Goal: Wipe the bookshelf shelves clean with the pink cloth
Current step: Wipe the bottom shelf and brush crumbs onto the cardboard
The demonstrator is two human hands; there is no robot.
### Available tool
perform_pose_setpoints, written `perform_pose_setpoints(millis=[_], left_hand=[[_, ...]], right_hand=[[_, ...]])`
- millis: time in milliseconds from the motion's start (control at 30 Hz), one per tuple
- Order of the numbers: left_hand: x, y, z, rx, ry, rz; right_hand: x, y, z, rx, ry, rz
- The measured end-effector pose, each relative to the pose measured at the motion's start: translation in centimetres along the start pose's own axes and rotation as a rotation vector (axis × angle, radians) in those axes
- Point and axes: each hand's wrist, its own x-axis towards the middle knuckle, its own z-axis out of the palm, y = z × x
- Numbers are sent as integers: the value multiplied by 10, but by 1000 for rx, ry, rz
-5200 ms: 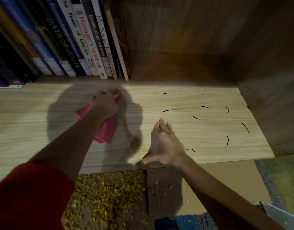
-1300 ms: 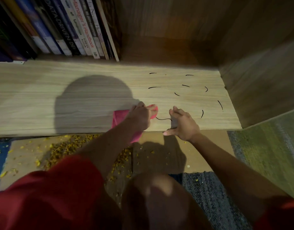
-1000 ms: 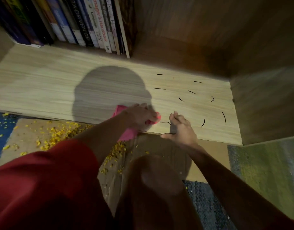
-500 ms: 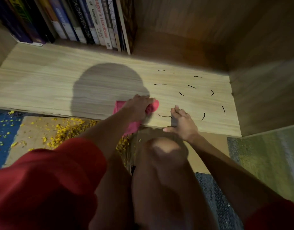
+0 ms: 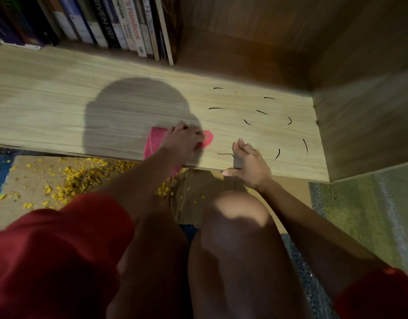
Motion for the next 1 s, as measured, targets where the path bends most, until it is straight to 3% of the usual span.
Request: perform_pose_setpoints(millis=[67, 233, 400, 567, 733, 867, 1000], left_hand=[[-1, 9, -2, -26, 25, -93], [-13, 16, 9, 83, -38, 137], [-7, 9, -2, -50, 31, -92], [-15, 24, 8, 42, -62, 157], [0, 12, -4, -117, 10, -108], [-15, 24, 8, 47, -58, 142], [-8, 18, -2, -22, -13, 20]], right_hand=[[0, 1, 1, -2, 4, -7], [-1, 0, -1, 47, 10, 14], [-1, 1, 1, 68, 25, 28], [0, 1, 2, 64, 21, 23], [0, 3, 4, 65, 39, 23], [0, 2, 3, 69, 27, 25], [0, 1, 2, 71, 24, 27]])
